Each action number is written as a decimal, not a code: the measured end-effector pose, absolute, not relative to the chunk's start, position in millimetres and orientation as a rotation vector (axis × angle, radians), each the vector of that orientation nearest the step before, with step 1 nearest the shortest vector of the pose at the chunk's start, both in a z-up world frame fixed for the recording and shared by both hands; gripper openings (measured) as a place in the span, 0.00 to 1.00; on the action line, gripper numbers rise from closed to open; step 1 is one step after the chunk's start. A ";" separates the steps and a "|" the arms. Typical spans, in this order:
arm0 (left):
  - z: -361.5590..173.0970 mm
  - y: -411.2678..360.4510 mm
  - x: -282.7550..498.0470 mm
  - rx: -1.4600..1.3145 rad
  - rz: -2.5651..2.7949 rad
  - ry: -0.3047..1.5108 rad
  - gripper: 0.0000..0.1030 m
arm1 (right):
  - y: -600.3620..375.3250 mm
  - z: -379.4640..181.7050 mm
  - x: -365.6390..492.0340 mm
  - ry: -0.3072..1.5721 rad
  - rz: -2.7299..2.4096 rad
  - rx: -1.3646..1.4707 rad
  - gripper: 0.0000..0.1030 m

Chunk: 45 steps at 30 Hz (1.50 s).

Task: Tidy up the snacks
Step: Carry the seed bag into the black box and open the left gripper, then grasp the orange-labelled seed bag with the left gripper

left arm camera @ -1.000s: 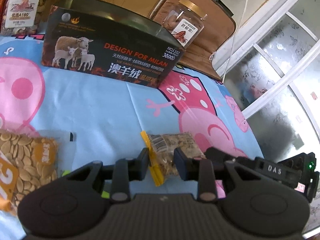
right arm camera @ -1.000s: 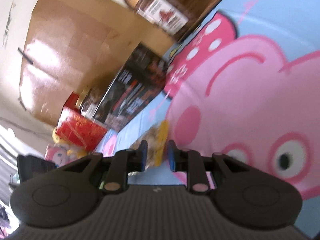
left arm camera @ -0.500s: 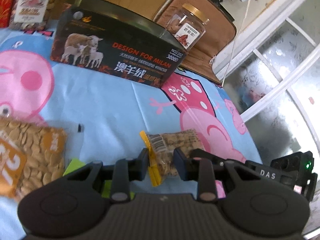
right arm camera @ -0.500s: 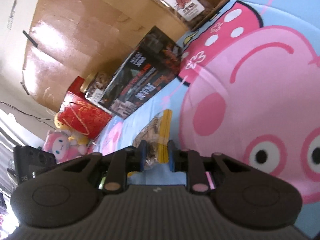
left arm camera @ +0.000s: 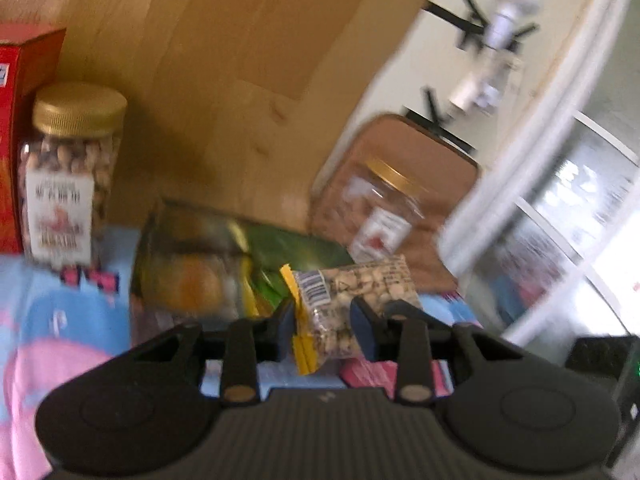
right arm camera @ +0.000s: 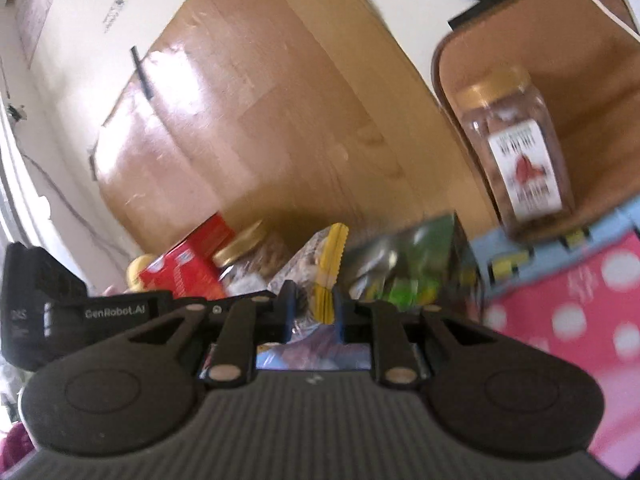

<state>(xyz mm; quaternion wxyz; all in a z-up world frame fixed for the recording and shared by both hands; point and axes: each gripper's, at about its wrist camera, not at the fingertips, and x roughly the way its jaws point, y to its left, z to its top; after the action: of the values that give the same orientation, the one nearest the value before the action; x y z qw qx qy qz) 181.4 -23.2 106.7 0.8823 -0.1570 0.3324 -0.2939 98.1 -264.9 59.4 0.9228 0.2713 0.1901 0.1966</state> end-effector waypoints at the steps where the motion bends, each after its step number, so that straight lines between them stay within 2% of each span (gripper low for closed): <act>1: 106.2 -26.5 188.2 -0.322 -0.576 0.680 0.29 | -262.9 58.4 109.7 0.381 0.389 0.538 0.22; 4: 99.2 -41.3 210.6 -0.269 -0.460 0.665 0.31 | -253.5 50.8 137.5 0.362 0.296 0.420 0.28; 5: 96.6 -42.9 214.0 -0.263 -0.446 0.677 0.31 | -251.0 47.5 142.7 0.362 0.262 0.381 0.37; 6: 94.2 -42.0 214.2 -0.269 -0.446 0.687 0.31 | -250.4 44.6 144.7 0.361 0.226 0.357 0.41; 13: 91.6 17.1 155.8 -0.277 -0.525 0.639 0.34 | -264.1 52.5 95.9 0.369 0.282 0.479 0.41; 17: 70.0 75.0 120.6 -0.293 -0.421 0.703 0.46 | -238.7 36.0 78.2 0.584 0.491 0.536 0.41; 22: 41.2 118.8 88.3 -0.335 -0.311 0.768 0.46 | -202.1 18.5 73.3 0.754 0.591 0.540 0.41; 27: 16.9 122.6 70.4 -0.424 -0.354 0.814 0.47 | -187.5 5.2 78.1 0.879 0.532 0.579 0.40; 28: 16.4 119.7 68.0 -0.416 -0.363 0.807 0.45 | -188.7 2.2 75.5 0.874 0.533 0.606 0.40; 33: 13.6 107.4 69.1 -0.486 -0.419 0.823 0.48 | -182.1 -3.3 74.3 0.915 0.550 0.714 0.41; 38: 4.1 117.5 67.5 -0.603 -0.433 0.809 0.48 | -174.0 0.3 77.5 0.900 0.543 0.717 0.41; 40: 1.3 123.9 68.6 -0.655 -0.422 0.805 0.46 | -166.1 4.0 81.2 0.891 0.547 0.676 0.34; 42: 2.3 128.8 67.5 -0.655 -0.384 0.789 0.45 | -156.6 9.1 84.6 0.885 0.545 0.613 0.14; 45: 5.3 140.4 65.4 -0.696 -0.384 0.765 0.45 | -153.5 12.0 89.5 0.884 0.579 0.631 0.12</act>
<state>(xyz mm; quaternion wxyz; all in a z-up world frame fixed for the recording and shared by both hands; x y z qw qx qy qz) 65.4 140.4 5.3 0.8517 -0.3306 0.3634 -0.1824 89.5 -153.5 12.0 0.8164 0.2962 0.4147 0.2717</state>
